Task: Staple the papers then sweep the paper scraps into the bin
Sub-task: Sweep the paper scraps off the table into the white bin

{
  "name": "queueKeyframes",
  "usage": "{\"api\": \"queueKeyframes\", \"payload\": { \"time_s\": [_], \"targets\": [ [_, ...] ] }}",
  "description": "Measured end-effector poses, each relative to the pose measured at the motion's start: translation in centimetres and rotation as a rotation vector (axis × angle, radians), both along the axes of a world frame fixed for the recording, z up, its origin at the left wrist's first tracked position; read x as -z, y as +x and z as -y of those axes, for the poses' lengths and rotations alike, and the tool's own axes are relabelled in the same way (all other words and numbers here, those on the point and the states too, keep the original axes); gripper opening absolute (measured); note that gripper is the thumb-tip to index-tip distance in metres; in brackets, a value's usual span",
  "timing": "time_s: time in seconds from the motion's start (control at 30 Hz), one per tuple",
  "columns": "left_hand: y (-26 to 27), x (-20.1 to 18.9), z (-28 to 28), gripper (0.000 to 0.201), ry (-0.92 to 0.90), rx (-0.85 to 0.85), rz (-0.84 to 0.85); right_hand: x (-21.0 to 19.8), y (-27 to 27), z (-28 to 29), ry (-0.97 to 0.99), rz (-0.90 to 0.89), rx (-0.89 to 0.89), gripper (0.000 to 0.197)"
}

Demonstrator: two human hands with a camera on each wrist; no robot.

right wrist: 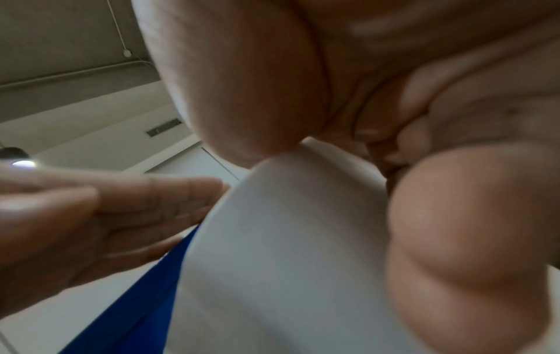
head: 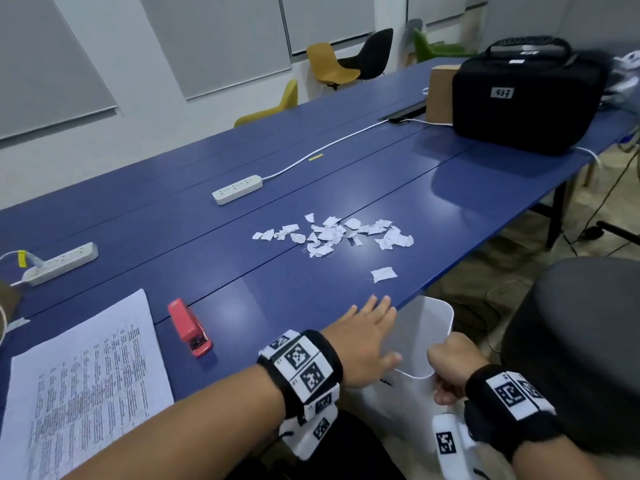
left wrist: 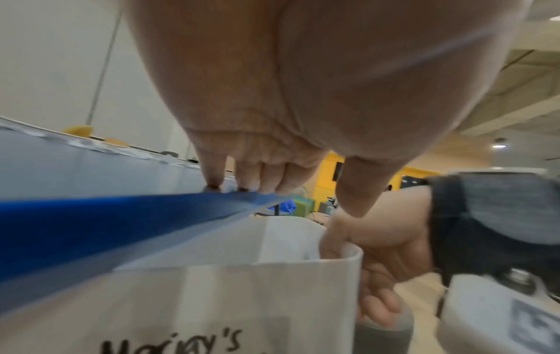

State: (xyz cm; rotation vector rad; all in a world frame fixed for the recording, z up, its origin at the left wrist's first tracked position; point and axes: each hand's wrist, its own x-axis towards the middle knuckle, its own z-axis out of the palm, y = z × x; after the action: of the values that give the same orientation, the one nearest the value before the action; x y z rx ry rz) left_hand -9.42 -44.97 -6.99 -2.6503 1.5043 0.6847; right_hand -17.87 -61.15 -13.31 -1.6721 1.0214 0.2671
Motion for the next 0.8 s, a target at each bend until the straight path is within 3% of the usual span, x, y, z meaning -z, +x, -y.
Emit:
{"api": "queueKeyframes", "payload": {
  "time_s": [0.17, 0.33, 0.43, 0.5, 0.57, 0.8],
  "targets": [
    [-2.0, 0.2, 0.6, 0.062, -0.155, 0.086, -0.101, -0.2, -0.2, 0.3, 0.015, 0.014, -0.005, 0.021],
    [2.1, -1.3, 2.5, 0.047, -0.38, -0.069, 0.005, -0.1, -0.2, 0.6, 0.004, -0.003, -0.02, 0.016],
    [6.4, -1.8, 4.2, 0.065, -0.2, -0.234, 0.113, -0.2, -0.1, 0.6, -0.01, -0.033, -0.017, 0.013],
    [7.6, -1.1, 5.1, 0.069, -0.027, -0.238, 0.105, -0.1, -0.2, 0.7, 0.002, -0.03, -0.018, 0.017],
    [6.6, -0.1, 5.5, 0.072, 0.057, -0.173, 0.069, 0.0, -0.1, 1.0, 0.01, -0.028, -0.018, 0.022],
    [-2.0, 1.1, 4.3, 0.077, 0.079, 0.176, 0.028, 0.1, -0.3, 1.7, 0.011, -0.005, -0.027, 0.024]
  ]
}}
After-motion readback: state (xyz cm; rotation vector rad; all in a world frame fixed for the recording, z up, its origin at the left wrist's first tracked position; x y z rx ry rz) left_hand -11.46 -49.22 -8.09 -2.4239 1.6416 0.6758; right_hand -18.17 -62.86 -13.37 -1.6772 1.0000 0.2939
